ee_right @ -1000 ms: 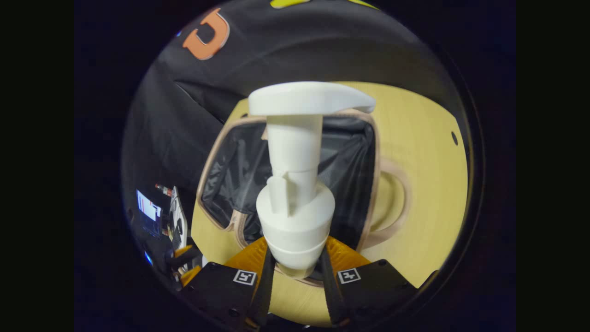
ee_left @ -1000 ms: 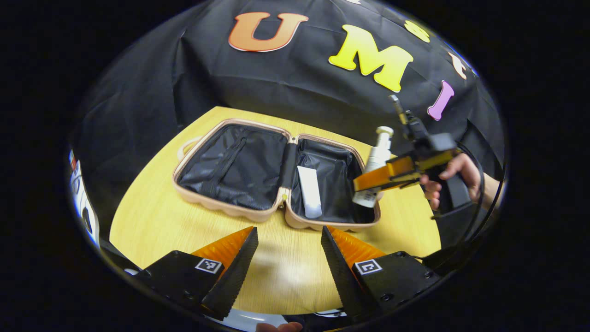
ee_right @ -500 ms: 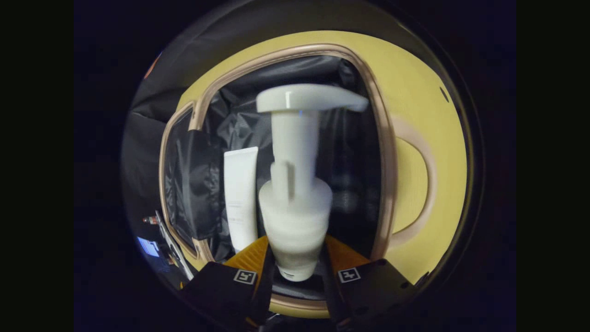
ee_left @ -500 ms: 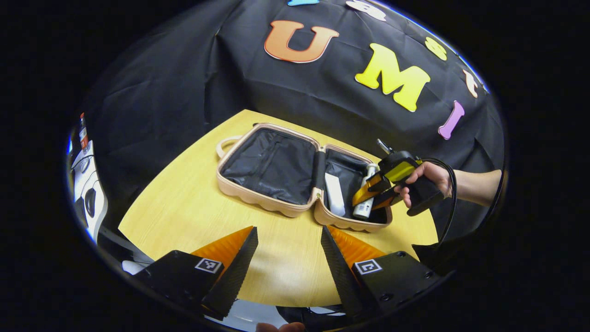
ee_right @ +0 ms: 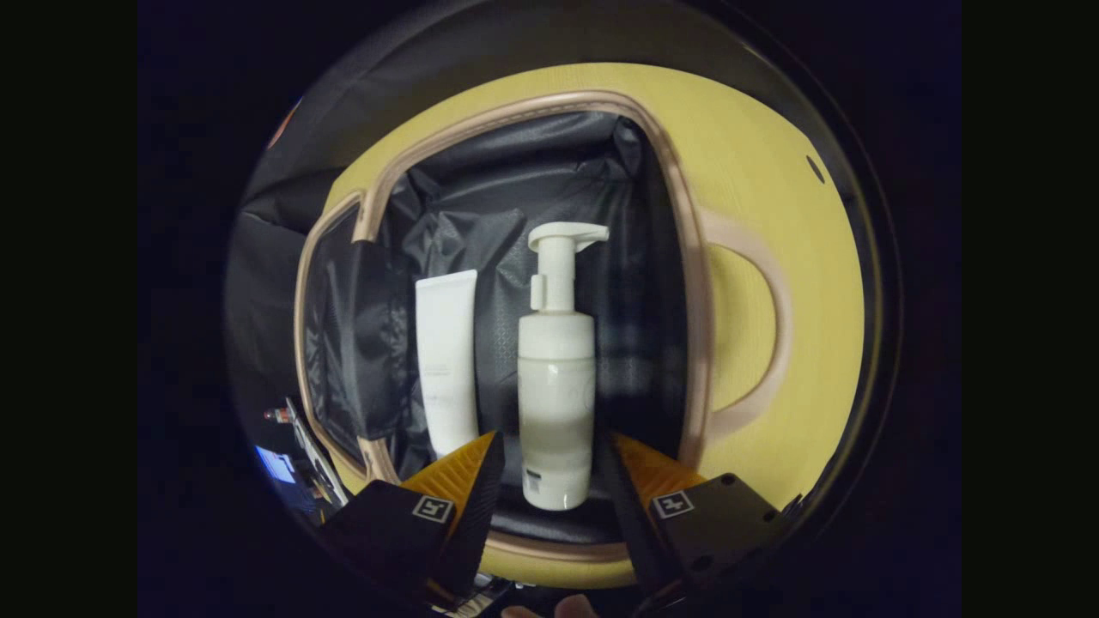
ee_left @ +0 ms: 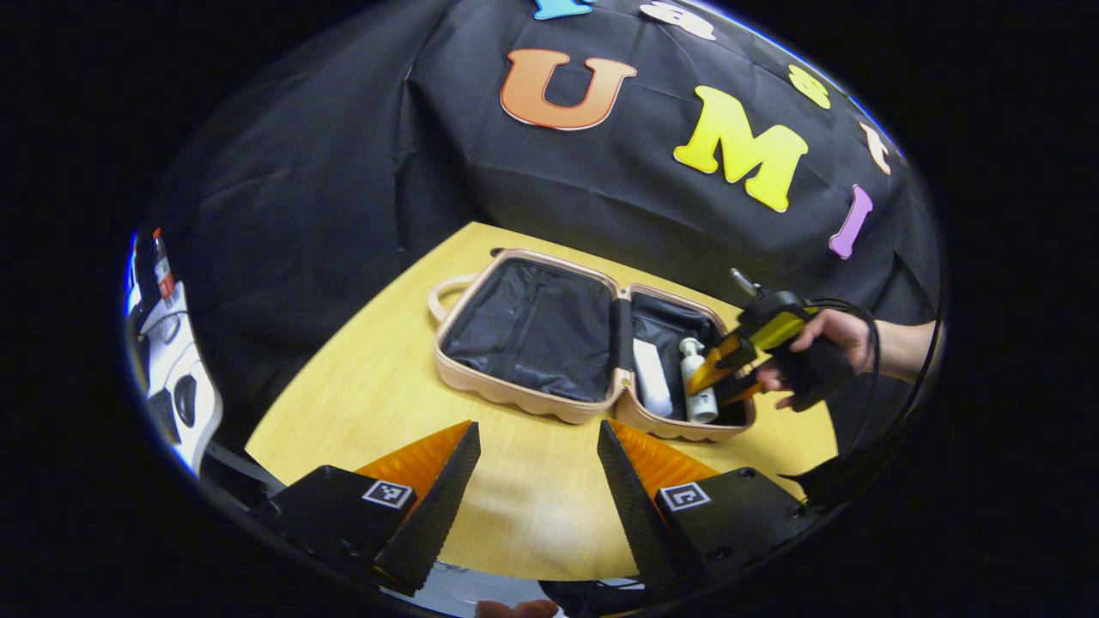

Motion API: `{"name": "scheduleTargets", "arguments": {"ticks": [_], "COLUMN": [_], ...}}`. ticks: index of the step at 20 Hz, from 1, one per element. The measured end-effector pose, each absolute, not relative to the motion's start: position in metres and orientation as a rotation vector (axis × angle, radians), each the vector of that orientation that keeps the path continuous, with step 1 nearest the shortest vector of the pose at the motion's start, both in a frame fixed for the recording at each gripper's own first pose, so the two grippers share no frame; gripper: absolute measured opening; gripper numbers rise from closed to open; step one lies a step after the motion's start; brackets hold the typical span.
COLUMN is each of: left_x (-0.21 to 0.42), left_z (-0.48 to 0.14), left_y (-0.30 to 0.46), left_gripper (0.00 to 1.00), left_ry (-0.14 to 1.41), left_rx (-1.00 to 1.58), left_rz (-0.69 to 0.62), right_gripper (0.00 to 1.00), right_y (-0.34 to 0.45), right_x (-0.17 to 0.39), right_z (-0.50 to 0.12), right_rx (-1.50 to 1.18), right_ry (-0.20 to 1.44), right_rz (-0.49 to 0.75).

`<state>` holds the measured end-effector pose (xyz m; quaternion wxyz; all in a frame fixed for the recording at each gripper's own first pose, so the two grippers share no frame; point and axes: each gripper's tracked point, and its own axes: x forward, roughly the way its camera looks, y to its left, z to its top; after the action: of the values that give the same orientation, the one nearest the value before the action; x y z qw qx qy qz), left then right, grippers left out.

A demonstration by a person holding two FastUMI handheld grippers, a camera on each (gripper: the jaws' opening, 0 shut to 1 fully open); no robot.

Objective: First open the suitcase, pack the skin care products into it, and then close the suitcase.

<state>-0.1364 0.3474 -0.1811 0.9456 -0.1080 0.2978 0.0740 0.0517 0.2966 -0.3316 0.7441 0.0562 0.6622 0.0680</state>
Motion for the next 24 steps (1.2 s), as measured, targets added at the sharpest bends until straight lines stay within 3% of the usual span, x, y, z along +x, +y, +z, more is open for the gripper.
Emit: {"name": "scheduleTargets", "arguments": {"ticks": [3,4,5,7,10,12,15,17,23,24], "left_x": [-0.128,-0.125,-0.122,-0.112,-0.085,-0.063,-0.034,-0.015,0.021,0.023], "left_z": [-0.178,-0.178,-0.179,-0.186,-0.201,-0.208,-0.225,-0.235,-0.254,-0.258], "left_y": [0.366,0.374,0.387,0.412,0.430,0.438,0.464,0.478,0.518,0.520], "left_gripper": [0.89,1.00,0.92,0.94,0.94,0.96,0.96,0.97,0.95,0.82], "left_ry": [0.580,0.569,0.551,0.535,0.494,0.462,0.452,0.425,0.346,0.369], "left_rx": [-0.156,-0.143,-0.119,-0.096,-0.247,-0.412,-0.634,-0.749,-1.046,-1.064], "left_rz": [0.201,0.220,0.246,0.274,0.226,0.152,0.093,0.078,0.109,0.118], "right_gripper": [0.64,0.63,0.63,0.70,0.63,0.66,0.63,0.67,0.64,0.66], "right_y": [0.285,0.278,0.270,0.253,0.249,0.240,0.227,0.212,0.205,0.204], "right_x": [0.043,0.043,0.045,0.048,0.036,0.024,0.006,0.007,-0.003,-0.004], "right_z": [-0.290,-0.274,-0.257,-0.222,-0.163,-0.135,-0.113,-0.103,-0.094,-0.097], "right_rx": [0.128,0.104,0.063,-0.003,-0.044,-0.078,-0.099,-0.102,0.028,0.021], "right_ry": [1.336,1.271,1.189,1.022,0.806,0.705,0.654,0.635,0.662,0.671], "right_rz": [0.230,0.267,0.307,0.359,0.462,0.492,0.499,0.466,0.426,0.420]}}
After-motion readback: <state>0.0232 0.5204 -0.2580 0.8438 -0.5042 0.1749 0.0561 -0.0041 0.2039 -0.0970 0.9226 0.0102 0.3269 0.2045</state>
